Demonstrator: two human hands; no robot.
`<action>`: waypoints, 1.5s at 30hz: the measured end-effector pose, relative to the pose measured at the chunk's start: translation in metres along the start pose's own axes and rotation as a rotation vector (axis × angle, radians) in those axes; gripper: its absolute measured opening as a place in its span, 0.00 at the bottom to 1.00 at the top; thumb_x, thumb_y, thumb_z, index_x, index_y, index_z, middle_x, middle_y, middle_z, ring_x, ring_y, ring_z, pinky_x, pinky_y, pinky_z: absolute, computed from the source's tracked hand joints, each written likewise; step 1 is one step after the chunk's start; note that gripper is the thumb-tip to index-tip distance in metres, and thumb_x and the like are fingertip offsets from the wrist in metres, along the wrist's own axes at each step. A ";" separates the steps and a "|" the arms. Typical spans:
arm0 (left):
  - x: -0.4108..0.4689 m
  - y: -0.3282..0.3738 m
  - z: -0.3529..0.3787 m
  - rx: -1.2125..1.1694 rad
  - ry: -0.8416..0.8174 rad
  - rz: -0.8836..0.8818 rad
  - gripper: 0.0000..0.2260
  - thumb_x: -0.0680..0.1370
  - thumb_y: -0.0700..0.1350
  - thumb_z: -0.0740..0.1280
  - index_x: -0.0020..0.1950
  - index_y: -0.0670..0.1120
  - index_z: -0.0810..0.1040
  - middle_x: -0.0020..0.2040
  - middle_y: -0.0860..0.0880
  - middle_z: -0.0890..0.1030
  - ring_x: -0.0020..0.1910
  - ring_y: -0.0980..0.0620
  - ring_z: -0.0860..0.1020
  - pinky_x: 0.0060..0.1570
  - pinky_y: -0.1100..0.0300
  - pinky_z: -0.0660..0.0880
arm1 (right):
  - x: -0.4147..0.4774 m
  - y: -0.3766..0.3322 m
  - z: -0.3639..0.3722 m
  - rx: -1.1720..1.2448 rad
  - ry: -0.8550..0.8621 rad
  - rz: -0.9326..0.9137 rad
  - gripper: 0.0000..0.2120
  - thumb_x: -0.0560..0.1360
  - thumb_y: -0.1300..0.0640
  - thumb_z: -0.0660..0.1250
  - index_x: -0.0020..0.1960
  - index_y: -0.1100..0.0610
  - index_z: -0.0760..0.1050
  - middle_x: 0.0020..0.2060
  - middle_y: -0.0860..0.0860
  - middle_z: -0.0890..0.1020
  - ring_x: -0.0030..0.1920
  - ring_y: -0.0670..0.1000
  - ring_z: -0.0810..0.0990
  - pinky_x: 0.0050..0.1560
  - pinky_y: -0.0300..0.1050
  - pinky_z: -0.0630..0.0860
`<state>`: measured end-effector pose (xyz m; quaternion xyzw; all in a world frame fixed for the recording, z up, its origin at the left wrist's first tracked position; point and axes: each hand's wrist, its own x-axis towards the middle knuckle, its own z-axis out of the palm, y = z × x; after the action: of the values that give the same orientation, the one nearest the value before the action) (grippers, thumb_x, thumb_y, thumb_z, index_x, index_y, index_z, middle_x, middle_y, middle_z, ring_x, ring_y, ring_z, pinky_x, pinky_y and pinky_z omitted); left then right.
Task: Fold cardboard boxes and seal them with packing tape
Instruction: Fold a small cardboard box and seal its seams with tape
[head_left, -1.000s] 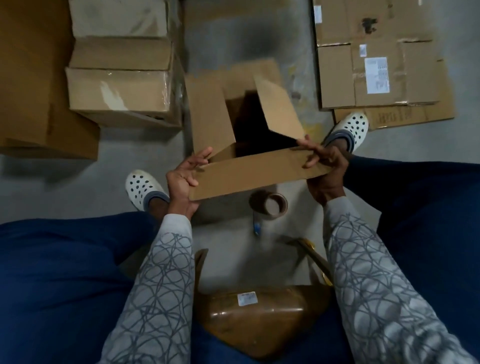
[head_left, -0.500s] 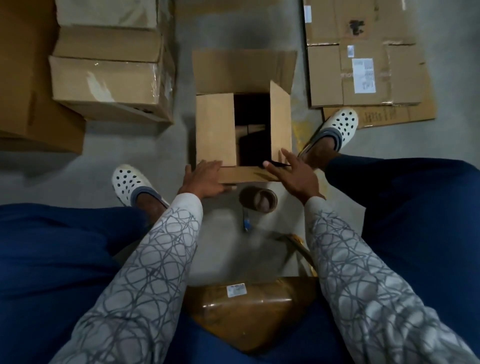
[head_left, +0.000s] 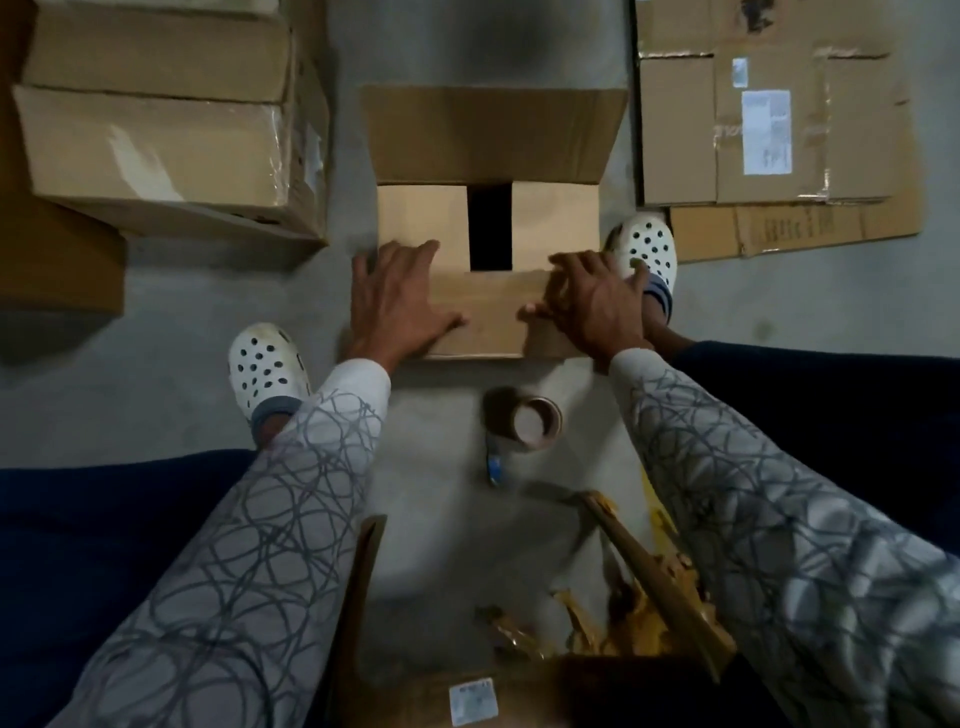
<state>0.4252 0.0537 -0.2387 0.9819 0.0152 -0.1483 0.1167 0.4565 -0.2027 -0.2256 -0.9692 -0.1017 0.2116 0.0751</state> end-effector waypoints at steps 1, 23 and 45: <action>0.001 -0.001 0.014 0.009 0.049 -0.002 0.38 0.76 0.67 0.64 0.80 0.49 0.62 0.77 0.45 0.69 0.77 0.43 0.63 0.73 0.43 0.59 | 0.007 -0.001 0.008 0.065 0.026 0.032 0.41 0.73 0.29 0.66 0.77 0.50 0.62 0.76 0.54 0.67 0.77 0.58 0.61 0.74 0.71 0.50; 0.095 -0.030 -0.031 -1.450 0.449 -0.343 0.17 0.80 0.50 0.70 0.69 0.50 0.78 0.59 0.58 0.82 0.58 0.62 0.80 0.57 0.65 0.75 | 0.095 0.014 -0.040 1.305 0.397 0.277 0.31 0.80 0.35 0.61 0.78 0.47 0.62 0.75 0.51 0.69 0.71 0.49 0.72 0.71 0.55 0.72; 0.005 -0.013 0.075 -0.220 0.171 -0.138 0.29 0.84 0.61 0.54 0.83 0.55 0.52 0.84 0.48 0.45 0.83 0.44 0.45 0.77 0.42 0.57 | 0.036 0.016 0.071 0.516 0.152 0.179 0.35 0.82 0.43 0.63 0.83 0.48 0.50 0.82 0.55 0.40 0.82 0.57 0.42 0.80 0.53 0.46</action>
<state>0.4077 0.0489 -0.3123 0.9688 0.1088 -0.0691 0.2116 0.4615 -0.2024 -0.3068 -0.9362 0.0472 0.1631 0.3077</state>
